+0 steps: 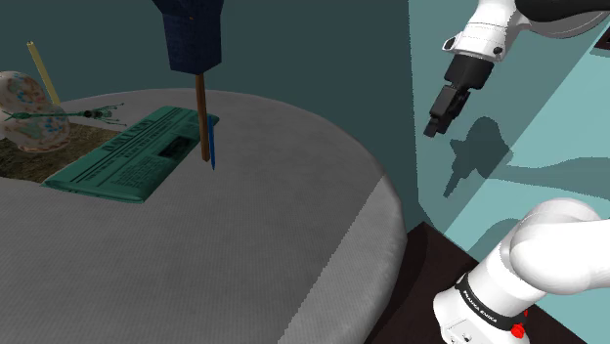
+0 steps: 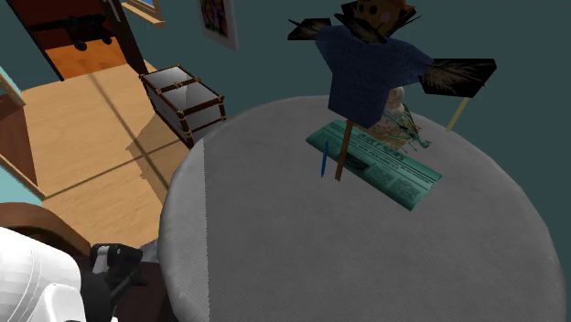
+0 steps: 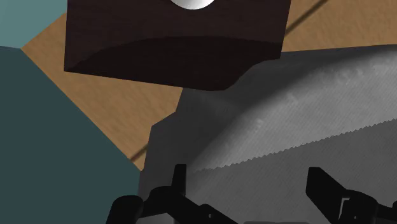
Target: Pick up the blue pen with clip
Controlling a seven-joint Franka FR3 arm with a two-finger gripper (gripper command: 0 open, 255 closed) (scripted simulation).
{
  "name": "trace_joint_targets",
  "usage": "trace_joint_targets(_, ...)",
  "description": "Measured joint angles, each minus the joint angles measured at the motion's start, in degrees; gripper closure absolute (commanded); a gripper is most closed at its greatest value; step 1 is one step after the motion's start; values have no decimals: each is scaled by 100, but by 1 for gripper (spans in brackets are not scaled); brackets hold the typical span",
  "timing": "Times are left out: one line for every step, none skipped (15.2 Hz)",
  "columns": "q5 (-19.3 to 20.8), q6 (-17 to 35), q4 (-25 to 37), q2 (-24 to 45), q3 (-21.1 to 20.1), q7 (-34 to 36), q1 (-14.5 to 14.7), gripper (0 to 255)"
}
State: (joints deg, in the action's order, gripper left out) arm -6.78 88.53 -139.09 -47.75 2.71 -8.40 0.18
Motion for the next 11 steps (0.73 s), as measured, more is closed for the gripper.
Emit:
trace_joint_targets(0, 0, 0, 0, 0, 0, 0, 0)
trace_joint_targets(-24, 51, 41, 74, -40, 27, 21, 0)
trace_joint_targets(-81, 104, 106, 158, -134, 103, 65, 0)
trace_joint_targets(-132, 209, 162, 286, -226, 168, 106, 0)
trace_joint_targets(-178, 294, 193, 364, -318, 235, 146, 0)
trace_joint_targets(-226, 384, 326, 543, -420, 314, 188, 0)
trace_joint_targets(-289, 460, 386, 634, -550, 424, 241, 0)
trace_joint_targets(-325, 584, 484, 816, -650, 494, 275, 0)
trace_joint_targets(-358, 668, 583, 959, -749, 572, 309, 0)
trace_joint_targets(-389, 735, 720, 1117, -857, 665, 345, 0)
trace_joint_targets(-407, 818, 815, 1253, -953, 742, 374, 0)
